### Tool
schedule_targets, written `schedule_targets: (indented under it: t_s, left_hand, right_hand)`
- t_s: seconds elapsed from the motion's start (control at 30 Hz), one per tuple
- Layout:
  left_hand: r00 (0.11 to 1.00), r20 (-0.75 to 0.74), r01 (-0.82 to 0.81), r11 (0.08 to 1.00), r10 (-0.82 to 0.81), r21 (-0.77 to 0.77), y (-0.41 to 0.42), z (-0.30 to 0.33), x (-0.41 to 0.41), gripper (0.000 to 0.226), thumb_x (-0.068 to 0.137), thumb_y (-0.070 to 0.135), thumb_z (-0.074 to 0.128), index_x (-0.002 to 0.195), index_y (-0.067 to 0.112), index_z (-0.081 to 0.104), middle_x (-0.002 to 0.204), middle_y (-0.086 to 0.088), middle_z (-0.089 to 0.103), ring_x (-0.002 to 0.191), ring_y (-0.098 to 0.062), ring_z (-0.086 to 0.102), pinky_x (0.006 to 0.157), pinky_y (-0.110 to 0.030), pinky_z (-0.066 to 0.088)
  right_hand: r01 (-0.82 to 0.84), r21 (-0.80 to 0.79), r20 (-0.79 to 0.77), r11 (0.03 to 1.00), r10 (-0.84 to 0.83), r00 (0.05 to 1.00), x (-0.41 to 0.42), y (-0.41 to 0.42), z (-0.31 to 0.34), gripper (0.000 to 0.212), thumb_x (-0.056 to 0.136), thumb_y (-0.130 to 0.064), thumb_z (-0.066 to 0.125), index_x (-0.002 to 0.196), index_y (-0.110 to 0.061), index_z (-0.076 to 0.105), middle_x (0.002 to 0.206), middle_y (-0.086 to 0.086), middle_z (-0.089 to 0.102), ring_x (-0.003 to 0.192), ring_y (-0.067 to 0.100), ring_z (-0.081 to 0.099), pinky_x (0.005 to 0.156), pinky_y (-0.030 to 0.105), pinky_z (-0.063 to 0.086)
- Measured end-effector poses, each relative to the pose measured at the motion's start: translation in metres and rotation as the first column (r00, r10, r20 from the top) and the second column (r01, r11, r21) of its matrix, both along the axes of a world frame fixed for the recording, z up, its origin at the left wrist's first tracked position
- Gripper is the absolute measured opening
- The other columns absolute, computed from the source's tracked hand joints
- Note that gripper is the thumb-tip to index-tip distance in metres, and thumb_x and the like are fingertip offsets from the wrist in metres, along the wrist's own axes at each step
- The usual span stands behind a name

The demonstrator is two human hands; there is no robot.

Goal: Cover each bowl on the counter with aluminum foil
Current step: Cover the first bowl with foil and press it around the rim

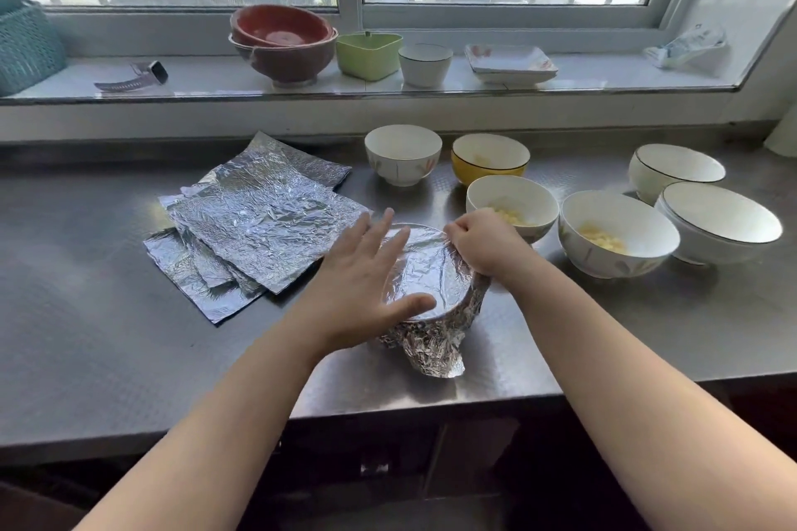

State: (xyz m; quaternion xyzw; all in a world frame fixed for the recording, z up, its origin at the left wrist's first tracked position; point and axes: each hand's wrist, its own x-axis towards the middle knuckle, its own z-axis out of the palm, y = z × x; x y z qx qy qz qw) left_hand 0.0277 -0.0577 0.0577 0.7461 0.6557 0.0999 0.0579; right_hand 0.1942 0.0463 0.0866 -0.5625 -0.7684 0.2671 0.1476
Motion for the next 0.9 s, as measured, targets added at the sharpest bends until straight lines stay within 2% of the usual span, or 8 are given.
schedule_targets:
  t_s: [0.1,0.17,0.3,0.47,0.67,0.77,0.83,0.9]
  left_hand:
    - [0.999,0.003,0.034,0.999,-0.034,-0.042,0.004,-0.002,-0.002,0.121,0.058,0.096,0.006,0.156,0.026,0.0,0.164,0.003,-0.01,0.148,-0.01,-0.017,0.117,-0.03,-0.007]
    - [0.999,-0.022,0.035,0.998,-0.036,-0.049,0.005,-0.002,-0.003,0.125,0.056,0.098,0.009,0.156,0.024,-0.001,0.164,0.002,-0.01,0.148,-0.011,-0.017,0.119,-0.031,-0.007]
    - [0.999,-0.006,0.04,0.996,-0.04,-0.08,0.005,-0.001,-0.004,0.135,0.049,0.103,0.01,0.156,0.023,-0.003,0.163,0.003,-0.014,0.147,-0.01,-0.02,0.121,-0.033,-0.006]
    - [1.0,0.013,0.016,0.996,-0.015,-0.084,0.005,-0.001,0.0,0.131,0.054,0.099,0.023,0.157,0.021,0.0,0.163,0.004,-0.013,0.147,-0.008,-0.019,0.118,-0.031,-0.007]
    - [0.997,0.074,0.029,0.993,-0.02,-0.117,0.003,0.003,-0.001,0.132,0.058,0.094,0.04,0.157,0.017,0.0,0.163,0.005,-0.012,0.147,-0.007,-0.019,0.117,-0.028,-0.007]
    - [0.995,0.1,0.033,0.992,-0.021,-0.124,0.002,0.003,-0.001,0.137,0.053,0.096,0.043,0.157,0.018,0.0,0.163,0.006,-0.013,0.147,-0.007,-0.019,0.118,-0.029,-0.006]
    - [0.994,0.107,0.034,0.991,-0.02,-0.128,0.003,0.001,-0.002,0.139,0.049,0.098,0.039,0.157,0.019,-0.001,0.163,0.006,-0.013,0.147,-0.008,-0.019,0.121,-0.032,-0.004]
    - [0.994,0.108,0.028,0.991,-0.014,-0.132,0.004,0.0,-0.002,0.14,0.048,0.098,0.037,0.157,0.02,-0.001,0.163,0.006,-0.013,0.147,-0.008,-0.02,0.122,-0.035,-0.002]
  right_hand:
    - [-0.012,-0.02,0.012,1.0,0.013,1.0,0.0,-0.001,-0.004,0.042,0.102,-0.022,0.046,0.063,-0.008,0.053,0.06,0.006,0.048,0.053,0.016,0.043,0.049,0.03,0.032]
    - [-0.012,-0.022,-0.009,1.0,0.012,1.0,0.002,-0.002,-0.006,0.041,0.102,-0.023,0.046,0.065,-0.006,0.055,0.059,0.004,0.047,0.053,0.015,0.041,0.048,0.029,0.029]
    - [-0.009,-0.031,-0.072,0.999,0.007,0.997,0.004,-0.001,-0.01,0.038,0.102,-0.022,0.046,0.085,0.004,0.067,0.068,0.011,0.053,0.056,0.016,0.042,0.051,0.029,0.031]
    - [-0.013,-0.016,-0.104,1.0,0.011,0.995,0.005,0.0,-0.014,0.036,0.102,-0.02,0.046,0.071,-0.004,0.058,0.062,0.01,0.048,0.053,0.018,0.04,0.052,0.031,0.03]
    - [0.017,-0.136,-0.172,0.991,-0.04,0.984,0.007,0.004,-0.017,0.041,0.103,-0.026,0.046,0.093,0.009,0.065,0.071,0.015,0.053,0.056,0.021,0.044,0.058,0.031,0.035]
    - [0.035,-0.151,-0.163,0.988,-0.06,0.985,0.005,0.005,-0.019,0.039,0.103,-0.026,0.045,0.093,0.005,0.065,0.07,0.011,0.053,0.061,0.022,0.045,0.061,0.031,0.035]
    - [0.056,-0.203,-0.215,0.978,-0.1,0.971,0.005,0.006,-0.022,0.037,0.102,-0.029,0.046,0.091,0.001,0.064,0.072,0.011,0.054,0.063,0.022,0.047,0.06,0.03,0.036]
    - [0.07,-0.248,-0.263,0.966,-0.137,0.955,0.006,0.008,-0.027,0.039,0.102,-0.031,0.046,0.091,0.001,0.065,0.077,0.014,0.057,0.069,0.023,0.051,0.066,0.033,0.039]
